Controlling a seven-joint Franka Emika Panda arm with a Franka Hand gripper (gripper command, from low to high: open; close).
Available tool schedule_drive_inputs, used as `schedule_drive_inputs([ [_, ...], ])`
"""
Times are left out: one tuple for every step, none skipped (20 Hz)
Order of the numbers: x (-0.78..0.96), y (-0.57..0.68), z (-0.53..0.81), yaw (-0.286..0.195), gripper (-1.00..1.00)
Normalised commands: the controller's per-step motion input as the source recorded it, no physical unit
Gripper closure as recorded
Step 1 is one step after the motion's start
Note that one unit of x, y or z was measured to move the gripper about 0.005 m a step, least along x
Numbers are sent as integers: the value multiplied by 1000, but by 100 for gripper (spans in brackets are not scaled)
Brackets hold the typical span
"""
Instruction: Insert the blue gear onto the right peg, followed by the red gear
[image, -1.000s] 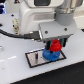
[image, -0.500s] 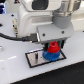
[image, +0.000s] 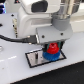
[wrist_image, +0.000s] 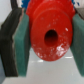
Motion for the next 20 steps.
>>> schedule_drive_inputs([
  [177, -96, -53, 0, 100],
  [135, -126, -189, 0, 100],
  [128, -147, -299, 0, 100],
  [54, -180, -252, 0, 100],
  [37, -174, -281, 0, 100],
  [31, -152, -343, 0, 100],
  [68, -90, -309, 0, 100],
  [102, -30, -76, 0, 100],
  [116, -12, -142, 0, 100],
  [124, 15, -83, 0, 100],
  [121, 25, -28, 0, 100],
  [49, 63, 115, 0, -100],
  [22, 66, 185, 0, -100],
  [19, 122, 393, 0, -100],
  [9, 115, 473, 0, -100],
  [4, 125, 524, 0, -100],
  [2, 135, 573, 0, -100],
  [0, 137, 628, 0, -100],
  [-3, 142, 666, 0, -100],
  [3, 148, 703, 0, -100],
])
